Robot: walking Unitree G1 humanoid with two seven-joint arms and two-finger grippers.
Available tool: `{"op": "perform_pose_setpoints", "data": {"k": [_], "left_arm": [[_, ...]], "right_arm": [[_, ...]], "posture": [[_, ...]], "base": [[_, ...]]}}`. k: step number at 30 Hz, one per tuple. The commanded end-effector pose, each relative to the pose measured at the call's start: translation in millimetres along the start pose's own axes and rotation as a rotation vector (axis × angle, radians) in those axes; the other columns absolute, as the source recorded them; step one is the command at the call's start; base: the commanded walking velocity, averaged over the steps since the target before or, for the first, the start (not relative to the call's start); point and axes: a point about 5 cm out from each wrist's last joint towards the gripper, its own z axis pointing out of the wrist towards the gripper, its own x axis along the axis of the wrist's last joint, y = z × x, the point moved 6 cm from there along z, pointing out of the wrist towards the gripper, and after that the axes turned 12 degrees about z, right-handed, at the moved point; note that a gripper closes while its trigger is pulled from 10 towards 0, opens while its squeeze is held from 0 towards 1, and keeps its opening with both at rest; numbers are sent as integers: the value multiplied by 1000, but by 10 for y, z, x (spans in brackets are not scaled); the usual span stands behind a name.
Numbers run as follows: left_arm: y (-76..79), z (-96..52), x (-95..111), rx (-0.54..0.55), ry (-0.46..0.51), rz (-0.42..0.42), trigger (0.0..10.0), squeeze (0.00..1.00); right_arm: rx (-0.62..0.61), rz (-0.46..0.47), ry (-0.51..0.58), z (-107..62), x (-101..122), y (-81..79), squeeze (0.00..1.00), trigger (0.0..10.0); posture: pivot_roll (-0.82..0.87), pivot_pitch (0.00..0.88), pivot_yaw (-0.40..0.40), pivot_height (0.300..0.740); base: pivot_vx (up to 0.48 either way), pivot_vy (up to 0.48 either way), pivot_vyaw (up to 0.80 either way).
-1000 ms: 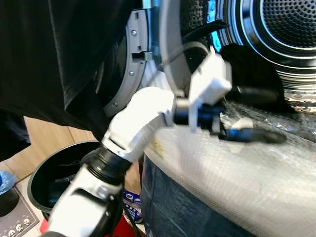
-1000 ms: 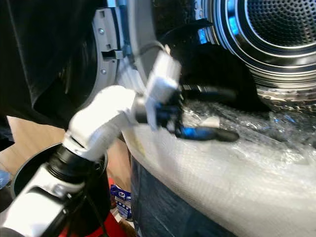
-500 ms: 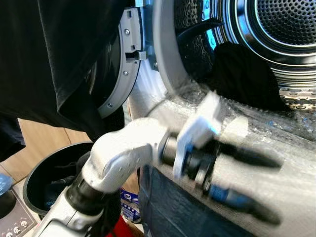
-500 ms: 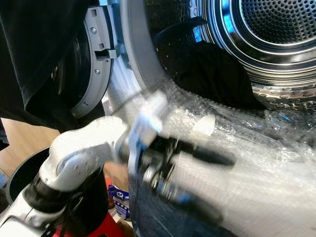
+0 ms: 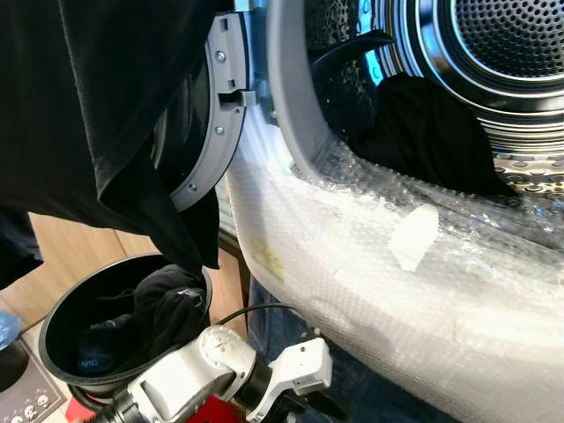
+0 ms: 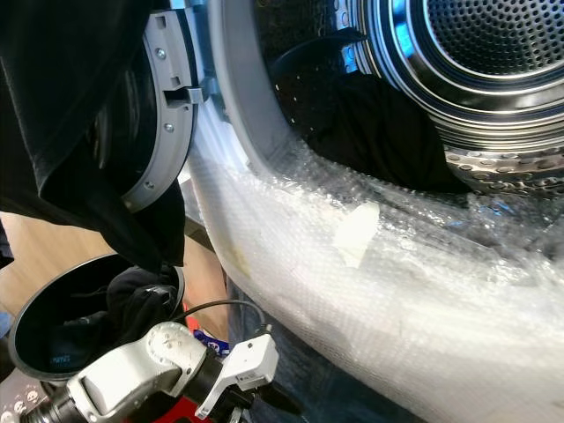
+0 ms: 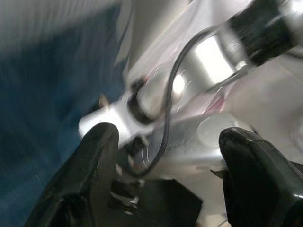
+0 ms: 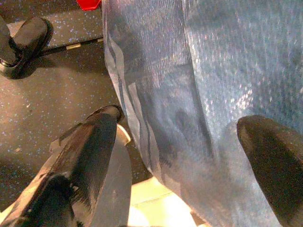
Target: Clothes washing
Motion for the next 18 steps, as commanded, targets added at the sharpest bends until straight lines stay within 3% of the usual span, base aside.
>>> {"op": "perform_pose_setpoints", "data": {"k": [1,4,5,7,9,11,13,14,17,18], "left_arm": [[-166,-51,-127,134,51,-110,10000,0],[-242,-68,-247,243,169,-290,10000,0],[-242,-68,-247,243,169,-290,10000,0],[-254,-76,-234,275,275,-408,10000,0],[-103,-123,-309,257,344,-524,10000,0],[-23,-188,-365,251,360,-571,10000,0],[55,-260,-464,257,348,-599,10000,0],[211,-303,-660,263,249,-582,10000,0],[335,-398,-793,285,193,-590,10000,0],[383,-490,-869,308,138,-570,10000,0]], "right_arm": [[4,15,-4,0,-11,-18,0,10000],[5,26,-6,0,-21,-27,0,10000],[5,26,-6,0,-21,-27,0,10000],[3,32,-8,0,-29,-29,0,10000],[6,31,-9,0,-34,-39,0,10000],[7,30,-10,0,-39,-45,0,10000],[8,31,-11,0,-47,-53,0,10000],[8,32,-13,-1,-56,-58,0,10000],[7,36,-16,-2,-71,-63,0,10000],[8,36,-17,-2,-80,-65,0,10000]], "posture": [[195,0,15,740],[181,0,28,740],[181,0,28,740],[180,0,27,740],[184,0,26,740],[179,0,31,740],[179,0,36,740],[180,0,43,740],[179,0,47,740],[181,0,45,740]], "base": [[0,0,0],[0,0,0],[0,0,0],[0,0,0],[0,0,0],[0,0,0],[0,0,0],[0,0,0],[0,0,0],[0,0,0]]}}
